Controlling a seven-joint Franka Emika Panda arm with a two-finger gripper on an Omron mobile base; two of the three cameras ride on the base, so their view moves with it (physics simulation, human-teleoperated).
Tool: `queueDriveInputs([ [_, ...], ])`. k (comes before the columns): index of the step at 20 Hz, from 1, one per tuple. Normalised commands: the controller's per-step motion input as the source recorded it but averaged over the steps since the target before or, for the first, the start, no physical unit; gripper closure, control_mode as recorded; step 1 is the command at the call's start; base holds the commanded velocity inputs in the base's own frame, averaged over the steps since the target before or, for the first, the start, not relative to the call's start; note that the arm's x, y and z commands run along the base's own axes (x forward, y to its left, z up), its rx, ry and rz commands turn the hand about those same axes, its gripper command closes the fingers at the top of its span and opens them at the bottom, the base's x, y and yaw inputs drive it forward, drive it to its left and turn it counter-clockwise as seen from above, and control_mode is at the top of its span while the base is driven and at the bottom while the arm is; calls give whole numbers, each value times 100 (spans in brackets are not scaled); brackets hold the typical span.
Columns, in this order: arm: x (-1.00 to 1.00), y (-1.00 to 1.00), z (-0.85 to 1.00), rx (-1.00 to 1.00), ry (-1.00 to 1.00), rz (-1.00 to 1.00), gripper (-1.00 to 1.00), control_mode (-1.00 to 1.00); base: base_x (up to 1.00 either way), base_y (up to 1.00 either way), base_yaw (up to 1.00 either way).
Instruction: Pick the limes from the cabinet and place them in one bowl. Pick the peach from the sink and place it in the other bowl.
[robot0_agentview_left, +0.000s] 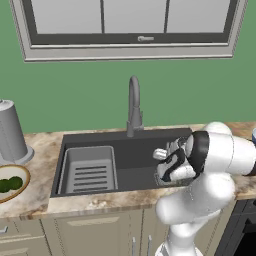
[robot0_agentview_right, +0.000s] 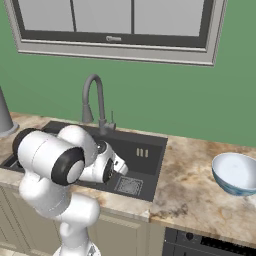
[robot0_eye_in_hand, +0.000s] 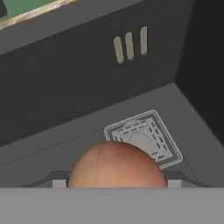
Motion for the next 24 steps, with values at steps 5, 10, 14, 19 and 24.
queueDriveInputs([
  [5,0,-14,73,4,12,2,100,-100,0,0,0],
  [10,0,-9,45,-5,35,0,100,-100,0,0,0],
  [14,-4,-16,24,-8,43,0,100,-100,0,0,0],
  [19,-43,-31,25,-3,30,-2,100,-100,0,0,0],
  [24,-64,-4,23,-4,1,-3,100,-100,0,0,0],
])
